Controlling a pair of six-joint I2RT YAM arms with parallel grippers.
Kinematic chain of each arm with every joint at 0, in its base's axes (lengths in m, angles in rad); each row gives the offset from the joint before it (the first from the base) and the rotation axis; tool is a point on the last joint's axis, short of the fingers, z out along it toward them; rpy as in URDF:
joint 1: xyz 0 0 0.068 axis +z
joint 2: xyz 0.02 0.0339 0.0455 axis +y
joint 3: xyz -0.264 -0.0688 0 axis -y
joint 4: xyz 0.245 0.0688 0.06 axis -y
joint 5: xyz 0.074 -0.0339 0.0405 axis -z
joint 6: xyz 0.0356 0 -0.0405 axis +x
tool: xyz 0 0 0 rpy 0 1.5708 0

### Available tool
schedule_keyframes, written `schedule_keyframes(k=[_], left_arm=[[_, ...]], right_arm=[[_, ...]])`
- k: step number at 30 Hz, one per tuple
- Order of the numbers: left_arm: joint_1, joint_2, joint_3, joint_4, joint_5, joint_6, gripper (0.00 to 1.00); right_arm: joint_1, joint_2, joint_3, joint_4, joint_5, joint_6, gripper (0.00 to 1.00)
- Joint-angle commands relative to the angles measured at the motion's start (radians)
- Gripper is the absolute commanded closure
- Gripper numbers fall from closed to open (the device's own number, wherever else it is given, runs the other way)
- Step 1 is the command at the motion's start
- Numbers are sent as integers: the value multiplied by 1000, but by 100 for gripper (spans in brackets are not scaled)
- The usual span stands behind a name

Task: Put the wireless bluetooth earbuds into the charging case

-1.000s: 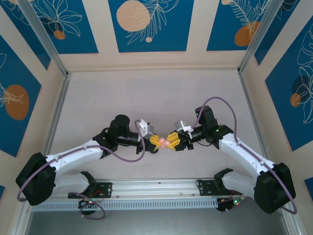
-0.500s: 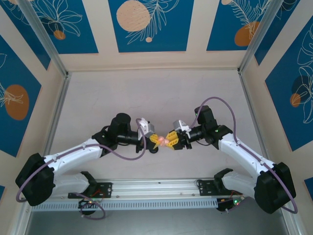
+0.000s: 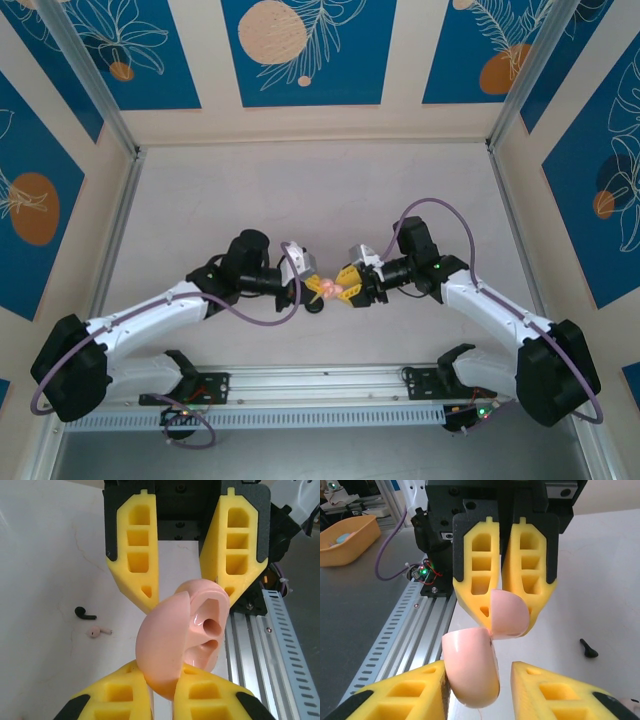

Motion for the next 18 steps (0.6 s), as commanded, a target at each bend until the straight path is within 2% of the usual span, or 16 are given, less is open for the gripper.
schedule_keyframes(k=[1, 12, 18], left_arm=[[-3, -19, 49, -116, 3, 76, 88], [-2, -2, 116, -296, -43, 154, 88], [-3, 4, 135, -343, -59, 171, 88]], right_arm=[[5, 10, 15, -29, 51, -19, 63], [99, 68, 109, -202, 186, -105, 56], [131, 87, 143, -232, 234, -104, 55]])
